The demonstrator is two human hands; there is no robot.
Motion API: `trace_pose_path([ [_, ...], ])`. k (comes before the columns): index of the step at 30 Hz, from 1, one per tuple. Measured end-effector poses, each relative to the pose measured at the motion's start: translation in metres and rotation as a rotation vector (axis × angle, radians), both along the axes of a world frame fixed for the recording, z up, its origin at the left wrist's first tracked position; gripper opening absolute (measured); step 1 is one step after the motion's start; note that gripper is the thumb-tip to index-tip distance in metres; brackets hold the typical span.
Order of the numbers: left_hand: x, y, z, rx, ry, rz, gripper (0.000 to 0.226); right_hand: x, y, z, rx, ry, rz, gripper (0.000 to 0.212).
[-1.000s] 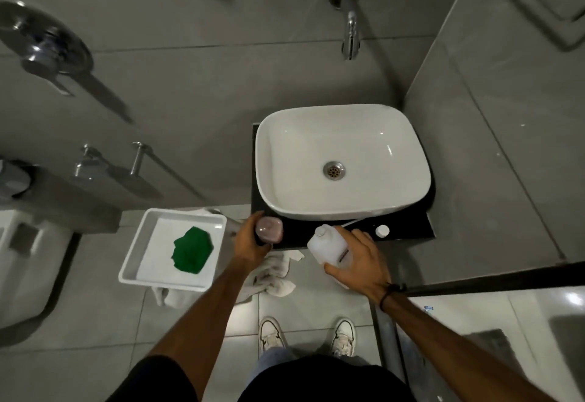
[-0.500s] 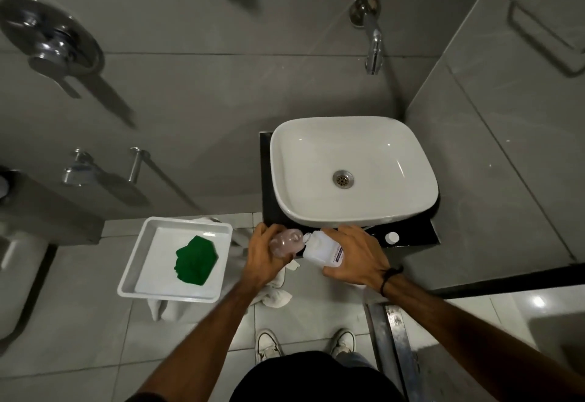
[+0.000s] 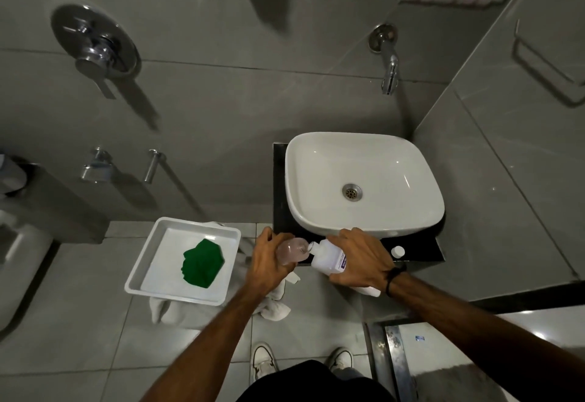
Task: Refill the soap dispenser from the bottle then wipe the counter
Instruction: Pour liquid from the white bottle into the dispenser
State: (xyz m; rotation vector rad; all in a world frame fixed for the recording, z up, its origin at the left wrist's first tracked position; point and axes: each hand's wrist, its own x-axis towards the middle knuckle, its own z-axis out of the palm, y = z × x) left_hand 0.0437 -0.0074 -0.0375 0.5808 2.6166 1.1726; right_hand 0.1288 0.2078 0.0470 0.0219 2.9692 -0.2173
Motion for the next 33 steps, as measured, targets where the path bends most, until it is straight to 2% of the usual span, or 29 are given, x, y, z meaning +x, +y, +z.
trace_pose_path([
  [13,0.007,-0.006,-0.002,-0.01,0.035,-0.026,0.064,-0.004,-0.007,0.011,0.066,-0.062,0.04,0.062],
  [33,0.012,-0.001,-0.001,-0.001,-0.002,-0.031,0.067,-0.008,-0.008,0.019,0.223,-0.107,0.108,0.067],
])
